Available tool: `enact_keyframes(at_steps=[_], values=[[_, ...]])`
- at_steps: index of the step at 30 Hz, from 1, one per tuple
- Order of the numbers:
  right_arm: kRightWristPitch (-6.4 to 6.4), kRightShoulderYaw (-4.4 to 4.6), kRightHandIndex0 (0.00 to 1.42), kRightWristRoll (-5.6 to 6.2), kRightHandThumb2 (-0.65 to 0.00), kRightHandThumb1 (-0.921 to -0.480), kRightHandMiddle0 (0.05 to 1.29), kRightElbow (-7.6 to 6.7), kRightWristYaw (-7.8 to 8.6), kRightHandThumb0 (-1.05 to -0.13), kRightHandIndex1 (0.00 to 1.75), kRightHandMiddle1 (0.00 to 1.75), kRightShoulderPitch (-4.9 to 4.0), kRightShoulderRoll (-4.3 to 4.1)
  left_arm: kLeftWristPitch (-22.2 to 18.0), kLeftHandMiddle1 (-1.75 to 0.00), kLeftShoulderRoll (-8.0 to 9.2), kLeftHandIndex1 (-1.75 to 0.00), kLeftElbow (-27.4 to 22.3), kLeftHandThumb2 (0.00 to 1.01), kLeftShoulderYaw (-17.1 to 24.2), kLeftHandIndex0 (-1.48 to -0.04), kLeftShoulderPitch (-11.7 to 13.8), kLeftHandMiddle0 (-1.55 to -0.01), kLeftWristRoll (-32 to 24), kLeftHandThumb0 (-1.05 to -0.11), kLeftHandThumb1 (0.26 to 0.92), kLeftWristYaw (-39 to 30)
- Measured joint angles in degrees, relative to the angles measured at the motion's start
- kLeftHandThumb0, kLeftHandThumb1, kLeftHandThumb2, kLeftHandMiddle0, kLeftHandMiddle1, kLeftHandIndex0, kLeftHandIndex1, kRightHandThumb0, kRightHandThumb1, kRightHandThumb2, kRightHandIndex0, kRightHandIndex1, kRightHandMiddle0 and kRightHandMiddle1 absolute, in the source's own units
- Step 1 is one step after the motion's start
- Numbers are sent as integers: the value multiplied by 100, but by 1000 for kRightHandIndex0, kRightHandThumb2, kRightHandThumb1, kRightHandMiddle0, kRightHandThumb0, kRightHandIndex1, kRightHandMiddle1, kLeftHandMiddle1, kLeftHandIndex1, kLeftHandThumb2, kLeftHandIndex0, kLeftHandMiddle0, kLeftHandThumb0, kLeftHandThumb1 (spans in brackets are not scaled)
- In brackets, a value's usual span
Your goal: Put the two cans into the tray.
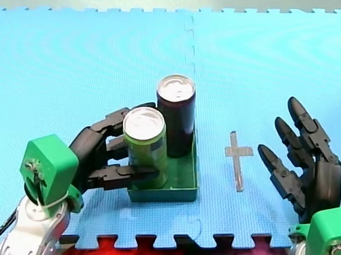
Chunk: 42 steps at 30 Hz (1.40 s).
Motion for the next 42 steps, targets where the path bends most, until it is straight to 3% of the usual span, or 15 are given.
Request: enact_keyframes(at_steps=[10,24,37,42], values=[[0,-2,636,-8,-1,-832,561,0,-11,-905,0,0,6,-3,209,0,177,0,-249,9,-158,-358,40,-453,179,-1048,732,-30],[-38,-8,635,0,0,-830,561,55,-7,-902,0,0,4,-15,252,0,351,-3,-479,0,-79,-357,152,-432,-54,-1048,718,-287],[-41,-14,633,-5,0,-828,562,116,-10,-900,0,0,-3,-42,664,0,1017,0,-1267,11,-89,-261,392,-347,186,-1048,747,-489],[-41,-13,631,-15,-1,-830,560,133,-19,-900,0,0,-9,-53,698,0,1158,0,-1293,19,-88,-234,394,-295,179,-1048,777,-618]])
